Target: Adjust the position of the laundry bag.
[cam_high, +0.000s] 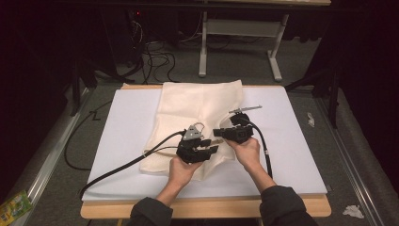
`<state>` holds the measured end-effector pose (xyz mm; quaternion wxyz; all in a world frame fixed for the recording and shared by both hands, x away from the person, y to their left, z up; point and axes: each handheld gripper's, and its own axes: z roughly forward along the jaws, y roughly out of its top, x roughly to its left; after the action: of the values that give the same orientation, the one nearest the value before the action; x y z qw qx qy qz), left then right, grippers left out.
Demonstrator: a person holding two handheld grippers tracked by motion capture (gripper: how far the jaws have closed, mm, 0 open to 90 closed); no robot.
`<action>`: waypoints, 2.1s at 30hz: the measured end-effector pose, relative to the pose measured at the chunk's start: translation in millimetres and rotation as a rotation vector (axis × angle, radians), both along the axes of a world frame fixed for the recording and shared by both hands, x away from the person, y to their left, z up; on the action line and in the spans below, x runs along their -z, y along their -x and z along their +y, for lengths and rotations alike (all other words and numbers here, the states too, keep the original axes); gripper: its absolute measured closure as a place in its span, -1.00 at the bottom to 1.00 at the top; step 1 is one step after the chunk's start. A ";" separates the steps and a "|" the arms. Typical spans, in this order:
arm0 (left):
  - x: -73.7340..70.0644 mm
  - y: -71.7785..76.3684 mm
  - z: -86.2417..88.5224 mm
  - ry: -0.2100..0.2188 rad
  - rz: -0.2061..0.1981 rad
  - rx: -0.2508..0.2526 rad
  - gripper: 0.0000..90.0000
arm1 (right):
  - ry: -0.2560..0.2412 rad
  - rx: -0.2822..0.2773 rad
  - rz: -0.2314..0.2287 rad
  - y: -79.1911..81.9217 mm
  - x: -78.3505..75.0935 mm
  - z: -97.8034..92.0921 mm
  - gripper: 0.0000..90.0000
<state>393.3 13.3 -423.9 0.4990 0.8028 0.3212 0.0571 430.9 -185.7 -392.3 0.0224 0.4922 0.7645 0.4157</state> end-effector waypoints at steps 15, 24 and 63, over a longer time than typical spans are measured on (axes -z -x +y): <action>0.4 -1.3 -4.4 0.022 0.004 -0.025 0.29 | 0.025 -0.006 -0.018 1.7 -2.3 16.6 0.95; -3.3 -4.0 -8.9 0.007 0.014 -0.063 0.28 | 0.040 0.007 -0.023 0.7 -2.9 19.3 0.95; -2.5 -3.2 -7.6 -0.012 0.016 -0.055 0.94 | 0.059 -0.006 -0.024 3.1 -3.5 6.0 0.89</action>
<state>396.5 5.8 -421.5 0.4896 0.7973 0.3468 0.0661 427.8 -179.7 -388.8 0.0449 0.4840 0.7776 0.3988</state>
